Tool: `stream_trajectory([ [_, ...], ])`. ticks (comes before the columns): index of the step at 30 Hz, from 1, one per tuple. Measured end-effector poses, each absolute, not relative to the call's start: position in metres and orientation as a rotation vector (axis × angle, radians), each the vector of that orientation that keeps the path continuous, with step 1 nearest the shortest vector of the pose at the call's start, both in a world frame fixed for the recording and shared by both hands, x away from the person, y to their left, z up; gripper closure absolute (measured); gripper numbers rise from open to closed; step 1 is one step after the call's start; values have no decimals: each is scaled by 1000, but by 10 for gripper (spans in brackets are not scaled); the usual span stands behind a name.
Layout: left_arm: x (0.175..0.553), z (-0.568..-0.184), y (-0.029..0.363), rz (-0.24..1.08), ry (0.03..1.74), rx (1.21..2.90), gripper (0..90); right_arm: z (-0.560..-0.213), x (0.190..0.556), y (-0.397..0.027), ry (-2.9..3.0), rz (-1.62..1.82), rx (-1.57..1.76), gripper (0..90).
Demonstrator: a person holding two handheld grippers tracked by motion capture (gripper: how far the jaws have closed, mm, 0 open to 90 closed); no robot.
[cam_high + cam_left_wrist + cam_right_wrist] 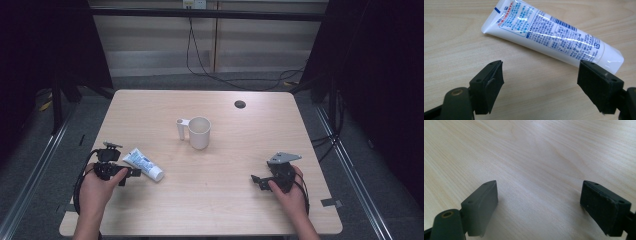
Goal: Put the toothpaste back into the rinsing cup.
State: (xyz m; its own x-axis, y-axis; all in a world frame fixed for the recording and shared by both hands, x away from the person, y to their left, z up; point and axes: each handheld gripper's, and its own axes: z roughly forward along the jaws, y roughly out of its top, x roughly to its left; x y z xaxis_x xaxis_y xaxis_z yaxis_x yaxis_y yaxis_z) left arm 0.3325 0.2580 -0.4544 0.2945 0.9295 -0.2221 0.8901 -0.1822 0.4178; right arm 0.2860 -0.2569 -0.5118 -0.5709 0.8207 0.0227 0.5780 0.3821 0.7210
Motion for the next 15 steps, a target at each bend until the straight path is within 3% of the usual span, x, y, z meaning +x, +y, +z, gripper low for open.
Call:
stream_trajectory([
  [15,354,-444,236,37,1720,2112,159,-512,286,-257,2308,1000,1220,141],
])
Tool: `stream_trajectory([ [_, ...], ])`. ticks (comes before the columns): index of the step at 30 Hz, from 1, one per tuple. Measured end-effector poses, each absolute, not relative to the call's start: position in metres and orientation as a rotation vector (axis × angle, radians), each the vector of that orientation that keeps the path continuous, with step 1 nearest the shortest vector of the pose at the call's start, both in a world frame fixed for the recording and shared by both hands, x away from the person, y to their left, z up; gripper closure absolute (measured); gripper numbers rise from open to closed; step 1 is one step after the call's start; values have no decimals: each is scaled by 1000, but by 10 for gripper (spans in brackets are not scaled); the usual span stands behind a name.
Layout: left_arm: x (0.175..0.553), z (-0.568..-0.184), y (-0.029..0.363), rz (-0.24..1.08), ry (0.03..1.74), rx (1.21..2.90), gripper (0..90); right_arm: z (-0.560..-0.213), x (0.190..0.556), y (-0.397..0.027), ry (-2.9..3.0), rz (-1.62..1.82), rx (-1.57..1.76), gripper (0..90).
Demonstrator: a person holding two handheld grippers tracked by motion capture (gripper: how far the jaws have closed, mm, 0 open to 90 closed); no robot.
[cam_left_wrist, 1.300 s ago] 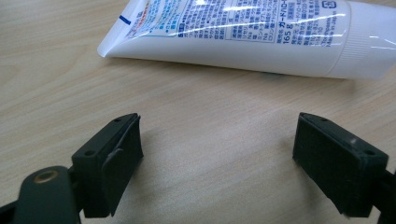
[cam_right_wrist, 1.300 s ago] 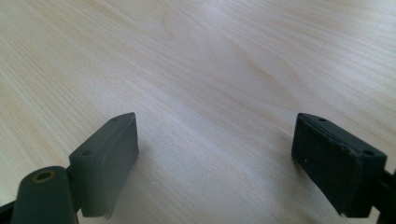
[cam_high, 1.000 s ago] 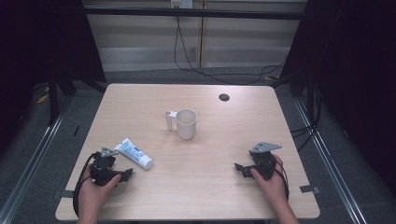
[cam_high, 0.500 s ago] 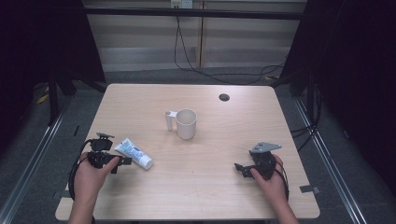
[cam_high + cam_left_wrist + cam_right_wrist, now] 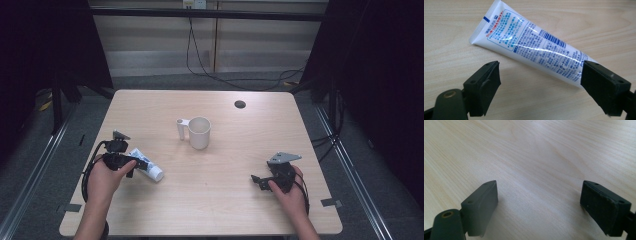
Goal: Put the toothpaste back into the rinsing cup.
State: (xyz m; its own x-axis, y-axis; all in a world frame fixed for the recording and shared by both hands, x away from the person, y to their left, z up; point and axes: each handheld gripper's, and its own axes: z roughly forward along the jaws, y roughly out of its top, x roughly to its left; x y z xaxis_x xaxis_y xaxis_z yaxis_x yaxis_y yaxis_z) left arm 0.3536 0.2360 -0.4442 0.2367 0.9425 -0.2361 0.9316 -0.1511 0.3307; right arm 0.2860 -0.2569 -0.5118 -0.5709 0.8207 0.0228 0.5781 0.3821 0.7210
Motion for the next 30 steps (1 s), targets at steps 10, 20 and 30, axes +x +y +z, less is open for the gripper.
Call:
stream_trajectory([
  [10,365,-446,226,28,1779,2145,158,-512,286,-257,2308,999,1221,141],
  [20,373,-451,220,-3,1829,2118,151,-512,286,-257,2308,1001,1215,140],
  [30,376,-455,214,-8,1833,2091,145,-512,286,-257,2308,1001,1215,141],
])
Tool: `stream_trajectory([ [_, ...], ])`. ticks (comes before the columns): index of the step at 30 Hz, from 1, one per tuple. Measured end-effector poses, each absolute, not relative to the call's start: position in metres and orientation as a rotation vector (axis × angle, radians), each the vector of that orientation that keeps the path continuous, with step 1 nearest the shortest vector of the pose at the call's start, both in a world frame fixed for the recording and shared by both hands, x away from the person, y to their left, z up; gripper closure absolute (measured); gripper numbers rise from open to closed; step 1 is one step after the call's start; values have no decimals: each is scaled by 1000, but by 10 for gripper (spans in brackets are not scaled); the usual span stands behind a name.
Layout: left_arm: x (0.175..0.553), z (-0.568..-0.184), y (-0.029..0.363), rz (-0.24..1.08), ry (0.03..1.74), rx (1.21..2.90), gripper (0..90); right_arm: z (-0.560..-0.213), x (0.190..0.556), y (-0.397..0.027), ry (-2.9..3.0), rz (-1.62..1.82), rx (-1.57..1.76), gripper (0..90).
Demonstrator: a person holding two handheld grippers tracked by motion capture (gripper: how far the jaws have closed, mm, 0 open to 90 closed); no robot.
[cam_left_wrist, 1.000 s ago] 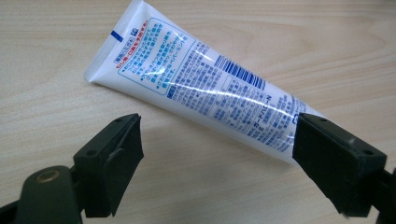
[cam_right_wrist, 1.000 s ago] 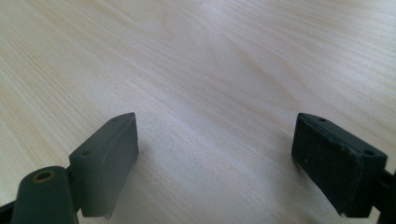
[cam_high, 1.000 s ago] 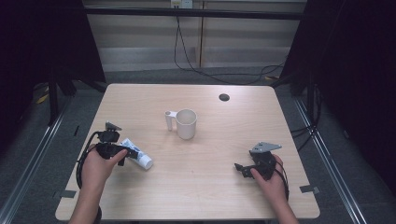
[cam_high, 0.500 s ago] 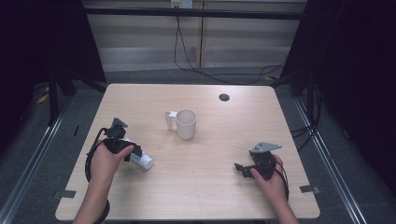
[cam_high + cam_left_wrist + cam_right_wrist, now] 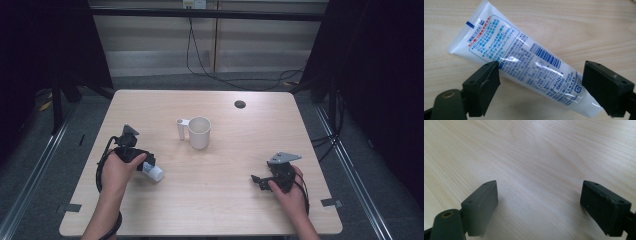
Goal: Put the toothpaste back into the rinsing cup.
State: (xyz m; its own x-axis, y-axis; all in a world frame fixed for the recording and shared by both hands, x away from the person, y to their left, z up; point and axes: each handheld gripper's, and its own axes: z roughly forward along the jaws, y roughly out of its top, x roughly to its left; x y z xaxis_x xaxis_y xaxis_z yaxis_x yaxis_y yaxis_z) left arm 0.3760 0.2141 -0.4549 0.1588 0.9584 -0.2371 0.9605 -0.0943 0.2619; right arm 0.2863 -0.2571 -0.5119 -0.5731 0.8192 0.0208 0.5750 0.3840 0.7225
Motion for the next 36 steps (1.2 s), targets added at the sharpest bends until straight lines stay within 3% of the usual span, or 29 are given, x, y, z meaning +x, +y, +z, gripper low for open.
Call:
stream_trajectory([
  [27,385,-459,208,42,1835,2185,155,-512,286,-257,2309,1002,1214,140],
  [36,391,-459,216,-10,1890,2150,175,-512,286,-257,2309,1002,1214,141],
])
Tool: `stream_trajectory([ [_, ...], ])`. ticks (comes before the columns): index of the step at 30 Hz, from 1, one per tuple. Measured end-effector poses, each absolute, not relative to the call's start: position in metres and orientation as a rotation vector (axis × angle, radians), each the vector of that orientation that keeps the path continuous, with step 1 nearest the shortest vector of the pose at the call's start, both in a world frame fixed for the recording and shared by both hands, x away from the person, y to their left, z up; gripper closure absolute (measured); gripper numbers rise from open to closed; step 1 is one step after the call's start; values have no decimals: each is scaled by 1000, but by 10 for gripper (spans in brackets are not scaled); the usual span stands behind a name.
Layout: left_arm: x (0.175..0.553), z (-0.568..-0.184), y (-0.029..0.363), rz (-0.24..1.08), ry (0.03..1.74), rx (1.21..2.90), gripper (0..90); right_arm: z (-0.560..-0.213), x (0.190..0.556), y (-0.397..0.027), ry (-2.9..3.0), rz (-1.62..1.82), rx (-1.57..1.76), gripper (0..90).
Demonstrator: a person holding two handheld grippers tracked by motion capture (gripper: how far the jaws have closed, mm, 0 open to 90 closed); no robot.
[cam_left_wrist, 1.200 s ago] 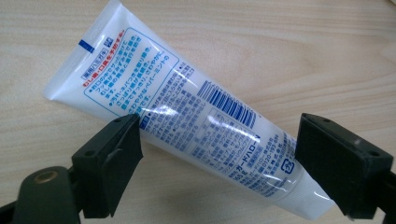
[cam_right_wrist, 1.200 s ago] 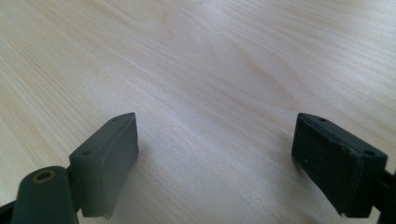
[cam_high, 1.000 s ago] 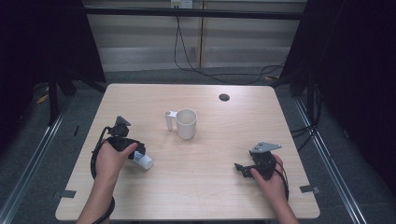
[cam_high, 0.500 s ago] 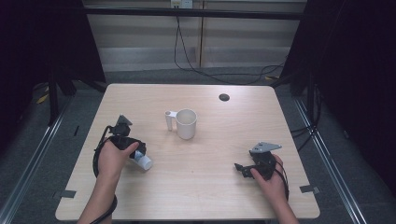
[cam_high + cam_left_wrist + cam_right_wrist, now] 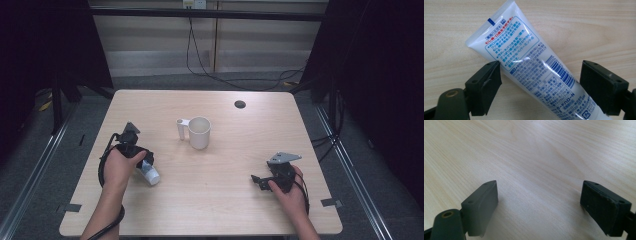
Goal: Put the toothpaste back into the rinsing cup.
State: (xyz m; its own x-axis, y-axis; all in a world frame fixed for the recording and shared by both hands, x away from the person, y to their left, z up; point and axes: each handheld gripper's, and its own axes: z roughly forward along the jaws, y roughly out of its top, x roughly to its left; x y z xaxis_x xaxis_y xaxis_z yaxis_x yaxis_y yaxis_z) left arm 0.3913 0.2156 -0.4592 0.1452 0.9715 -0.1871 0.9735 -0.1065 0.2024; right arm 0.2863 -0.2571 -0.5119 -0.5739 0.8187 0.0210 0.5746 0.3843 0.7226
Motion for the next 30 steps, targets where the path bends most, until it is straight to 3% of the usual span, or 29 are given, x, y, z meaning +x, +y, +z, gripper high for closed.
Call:
stream_trajectory([
  [16,395,-459,214,27,1857,2204,276,-512,286,-257,2309,1002,1216,141],
  [22,399,-463,215,2,1912,2190,248,-512,286,-257,2309,1002,1215,140],
  [24,400,-471,215,-64,1928,2172,240,-512,286,-257,2309,1002,1214,140],
  [30,400,-470,212,-37,1933,2194,251,-512,286,-257,2309,1002,1215,140],
])
